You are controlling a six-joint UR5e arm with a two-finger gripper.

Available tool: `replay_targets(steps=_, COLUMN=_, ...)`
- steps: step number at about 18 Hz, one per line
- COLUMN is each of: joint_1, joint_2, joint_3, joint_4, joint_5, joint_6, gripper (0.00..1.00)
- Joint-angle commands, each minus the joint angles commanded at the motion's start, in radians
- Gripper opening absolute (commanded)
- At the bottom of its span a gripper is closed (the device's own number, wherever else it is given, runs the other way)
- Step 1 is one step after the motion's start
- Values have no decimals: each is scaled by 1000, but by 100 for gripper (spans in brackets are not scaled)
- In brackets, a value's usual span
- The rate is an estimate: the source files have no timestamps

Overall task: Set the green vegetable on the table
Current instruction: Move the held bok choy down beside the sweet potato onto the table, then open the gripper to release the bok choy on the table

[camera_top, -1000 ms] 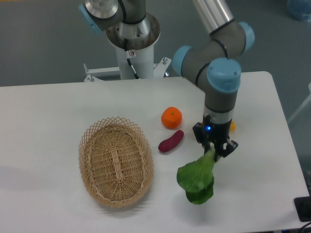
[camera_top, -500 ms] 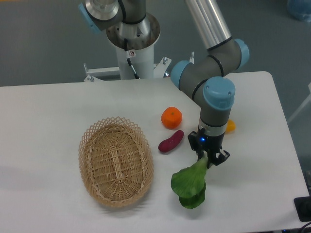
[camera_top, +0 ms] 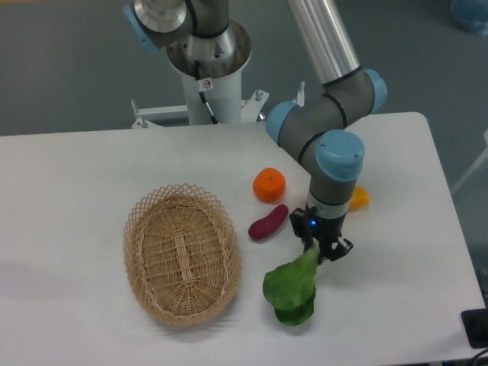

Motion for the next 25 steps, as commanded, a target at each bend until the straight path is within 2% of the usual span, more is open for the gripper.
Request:
replay_targets(steps=2, joint_1=0, joint_2=0, joint_3=2, joint_4=2, joint_5=-2, joint_6=0, gripper=54)
replay_targets(steps=3, joint_1=0, joint_2=0, joint_3=2, joint_4=2, joint_5=-2, joint_6=0, gripper=63)
replay_targets(steps=6, joint_1=0, joint_2=6, joint_3=2, joint_4=9, joint_5=-2, joint_6=-12, gripper=100)
replay_targets(steps=9, joint_1=0, joint_2=18, joint_3=0, joint_4=9, joint_5=-2, joint_6=-14, gripper=100)
replay_targets(steps=15, joint_1=5, joint_2=81, joint_3=6, joint_4=5, joint_5=2, joint_6=-15, gripper=100)
replay_targets(steps=21, joint_1=18, joint_2=147, joint_3=84, joint_4=-15, joint_5=6, joint_6=-21, gripper=100)
replay_targets(steps=23, joint_1=49, joint_2=179, joint_3=101, joint_4=-69, joint_5=15, joint_6=-6, gripper=100)
replay_targets(steps=25, joint_1=74, joint_2=207, joint_3=129, joint_4=-174, joint_5=20, joint_6=3, gripper=100)
